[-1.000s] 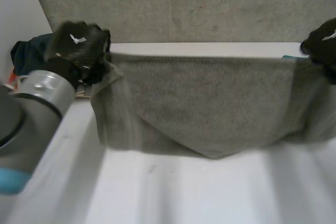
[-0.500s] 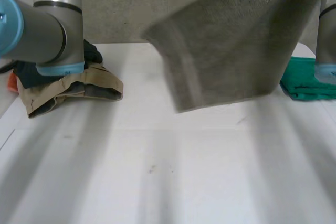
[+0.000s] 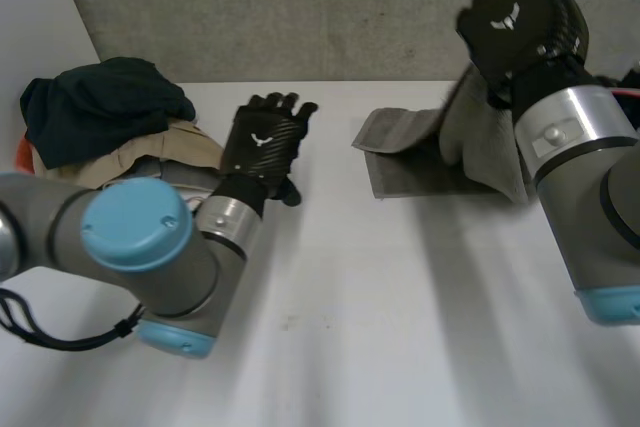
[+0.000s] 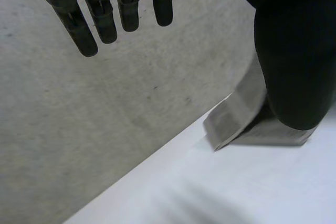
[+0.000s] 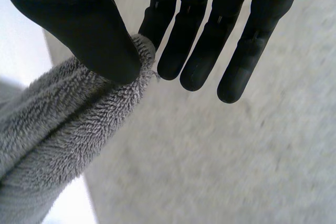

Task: Fold the laundry.

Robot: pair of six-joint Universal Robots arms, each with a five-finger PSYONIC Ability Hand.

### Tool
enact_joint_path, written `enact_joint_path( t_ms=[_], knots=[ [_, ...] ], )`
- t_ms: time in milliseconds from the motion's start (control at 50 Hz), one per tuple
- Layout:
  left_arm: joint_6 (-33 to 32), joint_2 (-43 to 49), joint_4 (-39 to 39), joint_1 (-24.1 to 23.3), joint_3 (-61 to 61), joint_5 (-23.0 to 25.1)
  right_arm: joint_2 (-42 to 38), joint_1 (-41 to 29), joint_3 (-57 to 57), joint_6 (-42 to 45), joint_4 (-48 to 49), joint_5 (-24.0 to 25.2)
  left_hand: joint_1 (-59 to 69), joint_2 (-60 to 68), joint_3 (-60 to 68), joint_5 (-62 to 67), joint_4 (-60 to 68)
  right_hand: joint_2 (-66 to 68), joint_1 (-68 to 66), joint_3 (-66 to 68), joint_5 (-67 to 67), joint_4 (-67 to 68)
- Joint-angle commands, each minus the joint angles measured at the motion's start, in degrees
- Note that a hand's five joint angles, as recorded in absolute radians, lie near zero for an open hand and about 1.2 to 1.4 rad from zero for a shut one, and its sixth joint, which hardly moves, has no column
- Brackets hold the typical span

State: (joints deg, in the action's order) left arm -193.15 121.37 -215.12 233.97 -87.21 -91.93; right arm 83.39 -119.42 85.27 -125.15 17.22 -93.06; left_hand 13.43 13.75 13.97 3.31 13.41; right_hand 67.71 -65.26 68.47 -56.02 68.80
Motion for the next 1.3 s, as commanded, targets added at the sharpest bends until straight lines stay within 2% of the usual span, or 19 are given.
enact_joint_path(
  t_ms=[20, 200, 280, 380, 440, 480, 540, 600, 700, 780, 840, 940, 1120, 1240, 1300],
  knots=[
    [8.40, 5.01, -0.12, -2.03, 5.99, -0.01, 6.34, -6.87, -0.81, -0.09, -2.97, 1.21, 0.32, 0.00, -0.22, 0.44, 0.33, 12.29, -14.74, 11.53, -13.98, 11.20],
    [9.46, 10.73, -0.03, -3.97, 11.00, 0.00, 13.20, -14.87, -1.07, -0.27, -7.46, 0.95, 2.16, 1.84, 1.62, 2.28, 2.18, 12.29, -14.74, 11.53, -13.98, 11.20],
    [9.63, 12.49, -0.03, -3.97, 11.80, -0.62, 15.31, -16.37, -1.16, -0.27, -7.64, 0.51, 14.92, 14.60, 14.38, 15.04, 14.94, 12.29, -14.74, 11.53, -13.98, 11.20],
    [9.37, 13.46, 0.49, -3.35, 11.10, -0.97, 16.37, -15.67, -1.33, -0.18, -7.64, -0.98, 66.46, 66.14, 65.92, 66.58, 66.48, 12.29, -14.74, 11.53, -13.98, 11.20],
    [9.02, 12.76, 0.85, -2.30, 10.04, -2.11, 16.11, -15.14, -1.33, 0.17, -8.34, -1.95, 66.57, 66.25, 66.03, 66.69, 66.59, 12.29, -14.74, 11.53, -13.98, 11.20],
    [7.71, 8.55, 1.46, 0.24, 7.32, -4.22, 15.67, -14.01, -1.25, 0.26, -8.86, -2.13, 66.57, 66.25, 66.03, 66.69, 66.59, 12.29, -14.74, 11.53, -13.98, 11.20],
    [4.29, -1.26, 2.07, 5.06, 2.68, -4.49, 15.58, -7.60, -0.98, 0.70, -10.53, -2.31, 66.57, 66.25, 66.03, 66.69, 66.59, 12.29, -14.74, 11.53, -13.98, 11.20],
    [0.95, -8.23, 2.69, 7.72, -1.11, -3.17, 15.40, -0.57, -1.07, 0.70, -12.47, -1.96, 66.57, 66.25, 66.03, 66.69, 66.59, 12.29, -14.74, 11.53, -13.98, 11.20],
    [-3.98, -22.72, 6.46, 8.87, -6.91, 3.84, 14.00, 4.45, -1.16, 0.44, -13.00, -1.25, 66.57, 66.25, 66.03, 66.69, 66.59, 12.29, -14.74, 11.53, -13.98, 11.20],
    [-4.16, -29.50, 13.39, 9.74, -8.59, 9.29, 13.73, 5.16, -0.98, 0.26, -13.17, -1.34, 66.57, 66.25, 66.03, 66.69, 66.59, 12.29, -14.74, 11.53, -13.98, 11.20],
    [-4.08, -31.28, 17.97, 11.23, -9.03, 11.59, 13.64, 4.90, -0.02, 0.17, -13.17, -1.34, 66.57, 66.25, 66.03, 66.69, 66.59, 12.29, -14.74, 11.53, -13.98, 11.20],
    [-3.99, -29.88, 26.06, 13.79, -10.61, 13.27, 11.10, 4.55, 2.70, 0.35, -13.79, -1.08, 66.57, 66.25, 66.03, 66.69, 66.59, 12.29, -14.74, 11.53, -13.98, 11.20],
    [-4.60, -14.95, 28.45, 13.88, -7.37, 12.83, -3.38, 5.34, 2.71, 0.70, -18.18, -0.81, 66.25, 65.94, 65.71, 66.38, 66.27, 12.29, -14.74, 11.53, -13.98, 11.20],
    [-4.69, -4.32, 28.01, 13.61, 8.93, 12.83, -12.62, 5.25, -6.41, -0.17, -16.78, -1.34, 66.42, 66.11, 65.88, 66.54, 66.44, 12.29, -14.74, 11.53, -13.98, 11.20],
    [-4.69, -1.41, 25.56, 13.53, 16.95, 11.86, -17.02, 4.90, -14.50, -1.14, -11.87, -1.60, 66.57, 66.25, 66.03, 66.69, 66.59, 12.29, -14.74, 11.53, -13.98, 11.20]
  ],
)
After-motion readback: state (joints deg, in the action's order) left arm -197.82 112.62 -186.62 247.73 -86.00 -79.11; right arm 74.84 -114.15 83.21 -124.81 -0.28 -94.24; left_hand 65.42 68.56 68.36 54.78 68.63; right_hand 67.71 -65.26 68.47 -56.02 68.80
